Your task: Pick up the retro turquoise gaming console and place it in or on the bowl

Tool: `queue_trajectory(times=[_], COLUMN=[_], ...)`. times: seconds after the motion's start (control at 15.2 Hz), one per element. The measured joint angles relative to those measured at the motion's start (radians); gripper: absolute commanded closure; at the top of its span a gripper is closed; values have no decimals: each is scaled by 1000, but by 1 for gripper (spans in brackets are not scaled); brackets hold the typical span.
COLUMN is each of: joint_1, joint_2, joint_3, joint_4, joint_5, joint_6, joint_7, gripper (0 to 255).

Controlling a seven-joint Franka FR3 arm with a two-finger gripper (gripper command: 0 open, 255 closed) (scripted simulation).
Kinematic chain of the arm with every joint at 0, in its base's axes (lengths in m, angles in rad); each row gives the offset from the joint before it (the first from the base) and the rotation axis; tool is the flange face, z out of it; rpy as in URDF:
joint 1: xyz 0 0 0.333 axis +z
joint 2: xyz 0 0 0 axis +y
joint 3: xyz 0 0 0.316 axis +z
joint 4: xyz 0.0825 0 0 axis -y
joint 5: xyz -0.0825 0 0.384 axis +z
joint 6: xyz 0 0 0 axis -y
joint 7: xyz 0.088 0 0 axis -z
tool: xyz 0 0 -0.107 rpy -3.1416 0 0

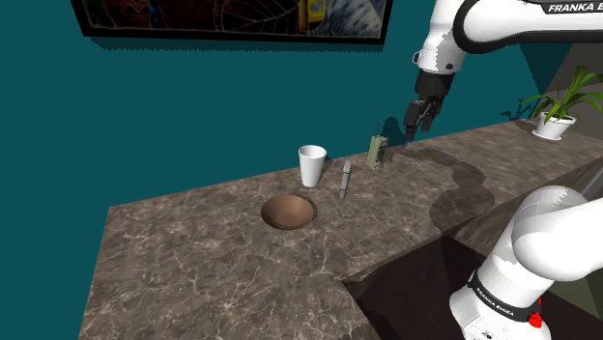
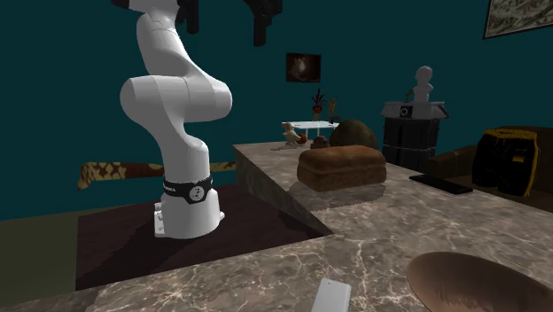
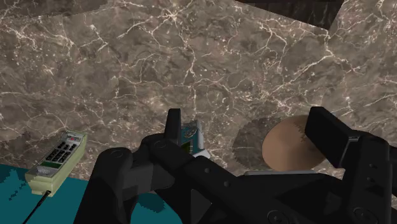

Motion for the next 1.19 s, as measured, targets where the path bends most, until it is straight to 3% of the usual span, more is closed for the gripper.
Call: queue_trajectory(times=[0.33, 1.19], joint_1=[-9, -60], joint_2=[77, 530], joint_3=[17, 46], joint_4=[-27, 33], joint_5=[9, 8], joint_6=[99, 484], joint_7=[61, 291], gripper=[0, 0])
